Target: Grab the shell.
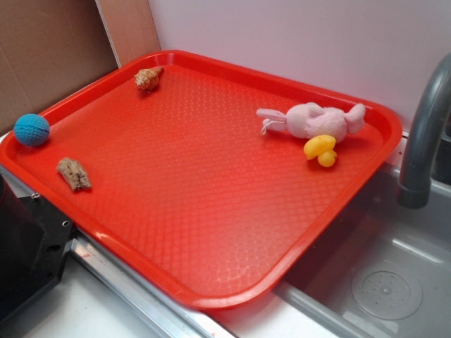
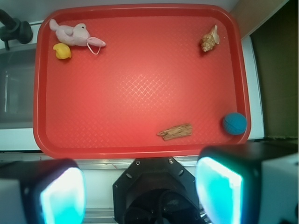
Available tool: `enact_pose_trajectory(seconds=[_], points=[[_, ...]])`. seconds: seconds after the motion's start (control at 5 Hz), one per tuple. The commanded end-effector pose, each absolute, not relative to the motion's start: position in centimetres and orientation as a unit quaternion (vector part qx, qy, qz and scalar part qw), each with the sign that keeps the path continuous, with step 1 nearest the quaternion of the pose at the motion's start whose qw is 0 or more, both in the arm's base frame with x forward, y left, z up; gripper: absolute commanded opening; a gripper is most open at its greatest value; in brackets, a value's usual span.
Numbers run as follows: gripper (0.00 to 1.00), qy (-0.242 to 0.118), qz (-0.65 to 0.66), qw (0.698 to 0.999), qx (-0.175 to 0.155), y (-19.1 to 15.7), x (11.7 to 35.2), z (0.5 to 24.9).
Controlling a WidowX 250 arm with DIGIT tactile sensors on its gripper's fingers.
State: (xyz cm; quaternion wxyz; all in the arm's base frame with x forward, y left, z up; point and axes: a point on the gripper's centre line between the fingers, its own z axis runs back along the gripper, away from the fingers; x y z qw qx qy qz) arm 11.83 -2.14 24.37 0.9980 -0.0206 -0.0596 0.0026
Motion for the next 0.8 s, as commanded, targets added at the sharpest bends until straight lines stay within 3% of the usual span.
enact_pose_trajectory(seconds=[0.0,0.2,0.6], points=[[1.0,-0.06,0.003,0.998,-0.021,-2.1,11.8,24.4],[1.0,-0.031,0.126,0.991,-0.015,2.8,14.2,19.4],[1.0,-0.115,0.247,0.961,0.046,10.6,19.9,14.5]])
